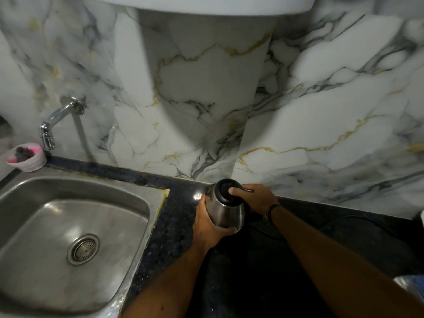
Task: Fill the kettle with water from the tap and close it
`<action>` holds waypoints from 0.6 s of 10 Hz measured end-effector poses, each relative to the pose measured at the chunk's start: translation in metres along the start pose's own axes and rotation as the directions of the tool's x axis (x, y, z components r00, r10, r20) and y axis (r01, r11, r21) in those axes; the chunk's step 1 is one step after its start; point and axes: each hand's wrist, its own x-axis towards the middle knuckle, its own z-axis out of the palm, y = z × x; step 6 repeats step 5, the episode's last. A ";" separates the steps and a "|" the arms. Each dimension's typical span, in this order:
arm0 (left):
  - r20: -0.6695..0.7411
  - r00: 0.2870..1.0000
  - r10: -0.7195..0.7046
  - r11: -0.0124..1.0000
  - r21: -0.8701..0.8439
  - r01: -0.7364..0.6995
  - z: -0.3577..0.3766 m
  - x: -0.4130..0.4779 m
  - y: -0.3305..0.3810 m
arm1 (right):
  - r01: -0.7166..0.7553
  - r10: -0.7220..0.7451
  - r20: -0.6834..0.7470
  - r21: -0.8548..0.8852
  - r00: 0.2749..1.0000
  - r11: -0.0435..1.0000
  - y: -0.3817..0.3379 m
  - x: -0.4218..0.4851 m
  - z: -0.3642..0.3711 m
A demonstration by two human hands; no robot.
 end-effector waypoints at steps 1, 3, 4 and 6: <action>0.000 1.000 -0.003 1.000 -0.007 0.003 0.002 -0.002 0.000 | 0.003 -0.004 -0.019 -0.039 1.000 0.999 0.000 -0.003 0.001; 0.034 0.999 0.024 1.000 0.014 -0.025 -0.005 -0.012 0.008 | -0.034 0.030 -0.051 -0.075 0.998 0.997 -0.005 -0.014 -0.003; 0.027 0.997 0.073 0.994 0.076 -0.075 -0.019 -0.019 0.012 | -0.030 0.024 -0.116 -0.053 0.993 0.998 -0.003 -0.024 -0.007; 0.031 0.983 0.179 0.942 0.282 -0.180 -0.051 -0.032 0.023 | -0.005 -0.016 -0.207 -0.102 0.978 0.995 -0.009 -0.053 -0.015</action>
